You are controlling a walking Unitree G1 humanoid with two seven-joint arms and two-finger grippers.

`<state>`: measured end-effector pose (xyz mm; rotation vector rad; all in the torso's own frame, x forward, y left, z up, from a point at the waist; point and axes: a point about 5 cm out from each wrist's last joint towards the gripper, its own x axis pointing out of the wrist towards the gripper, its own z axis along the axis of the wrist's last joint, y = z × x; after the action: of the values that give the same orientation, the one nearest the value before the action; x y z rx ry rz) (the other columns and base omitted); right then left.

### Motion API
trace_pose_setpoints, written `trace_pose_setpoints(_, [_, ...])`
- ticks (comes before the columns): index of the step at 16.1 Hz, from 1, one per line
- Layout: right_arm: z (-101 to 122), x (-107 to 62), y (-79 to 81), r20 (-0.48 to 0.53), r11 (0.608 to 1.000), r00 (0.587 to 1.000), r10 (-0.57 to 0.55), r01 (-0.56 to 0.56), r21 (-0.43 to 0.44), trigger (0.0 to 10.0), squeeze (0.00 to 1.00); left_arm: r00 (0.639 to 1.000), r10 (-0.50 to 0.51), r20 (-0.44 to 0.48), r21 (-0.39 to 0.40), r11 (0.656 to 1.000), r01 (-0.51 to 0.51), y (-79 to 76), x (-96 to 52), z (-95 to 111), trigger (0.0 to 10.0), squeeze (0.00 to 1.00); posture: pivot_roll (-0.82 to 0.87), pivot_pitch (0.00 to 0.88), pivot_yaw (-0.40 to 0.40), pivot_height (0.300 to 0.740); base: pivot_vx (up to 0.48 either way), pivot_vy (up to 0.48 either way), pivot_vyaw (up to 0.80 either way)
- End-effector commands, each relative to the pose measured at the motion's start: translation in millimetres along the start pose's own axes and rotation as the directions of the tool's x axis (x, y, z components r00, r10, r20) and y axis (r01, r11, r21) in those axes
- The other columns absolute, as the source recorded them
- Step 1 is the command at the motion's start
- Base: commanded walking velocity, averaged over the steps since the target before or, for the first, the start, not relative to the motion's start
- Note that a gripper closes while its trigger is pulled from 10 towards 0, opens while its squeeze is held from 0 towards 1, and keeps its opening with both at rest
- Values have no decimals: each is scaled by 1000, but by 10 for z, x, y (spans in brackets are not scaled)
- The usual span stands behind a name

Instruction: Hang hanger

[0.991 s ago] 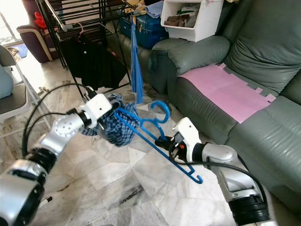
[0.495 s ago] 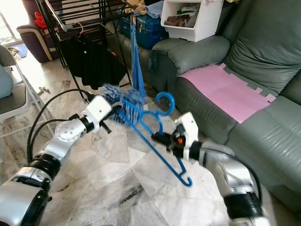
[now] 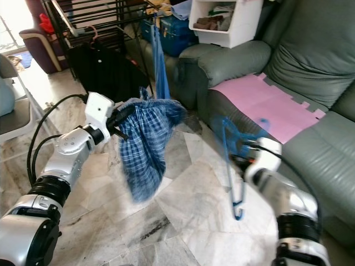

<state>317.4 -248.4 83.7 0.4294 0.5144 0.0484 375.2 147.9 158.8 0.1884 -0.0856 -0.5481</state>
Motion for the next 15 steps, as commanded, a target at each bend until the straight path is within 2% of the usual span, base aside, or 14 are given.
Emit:
trace_pose_setpoints(1, [123,13,57,34,1000,999,9,-9,-7,10000,0,1000,8,16,-2,1000,-8,35,-27,33,10000,0,-148,0,49,740,0,0,0])
trace_pose_setpoints(2, [148,10,57,37,1000,999,6,-6,-12,10000,0,1000,6,15,-8,1000,-6,24,-31,30,10000,0,-149,0,49,740,0,0,0])
trace_pose_setpoints(4, [201,-33,185,21,985,993,116,-113,-130,10000,0,1000,-11,6,-8,1000,12,-25,-29,22,10000,0,-148,0,49,740,0,0,0])
trace_pose_setpoints(5, [209,-94,274,-16,952,980,199,-197,-233,10000,0,1000,-6,-25,-18,1000,6,-30,-27,-11,10000,0,-151,0,51,740,0,0,0])
trace_pose_setpoints(7, [169,-183,354,-90,874,958,273,-286,-394,10000,0,999,18,-49,-40,999,-20,-31,-16,-47,10000,0,-152,0,52,740,0,0,0])
trace_pose_setpoints(8, [164,-223,364,-120,834,948,296,-318,-451,10000,0,1000,-22,-11,-38,999,22,-84,-16,-26,10000,0,-158,0,57,740,0,0,0])
trace_pose_setpoints(9, [173,-269,372,-154,788,934,322,-355,-504,10000,0,998,-56,4,1,998,56,-133,-24,-29,10000,0,-159,0,59,740,0,0,0])
trace_pose_setpoints(11, [193,-327,412,-182,756,911,370,-408,-512,10000,0,998,-62,-18,31,998,63,-138,-34,-65,10000,0,-163,0,62,740,0,0,0])
trace_pose_setpoints(12, [196,-429,481,-233,691,868,439,-492,-530,10000,0,997,-64,-32,63,996,66,-129,-36,-77,10000,0,-164,0,63,740,0,0,0])
trace_pose_setpoints(14, [180,-546,549,-284,618,807,518,-582,-528,10000,0,994,-105,10,136,985,103,-158,-26,-8,10000,0,-165,0,64,740,0,0,0])
trace_pose_setpoints(15, [152,-625,593,-328,570,750,574,-654,-498,10000,0,984,-166,59,237,960,148,-208,-24,80,10000,0,-166,0,65,740,0,0,0])
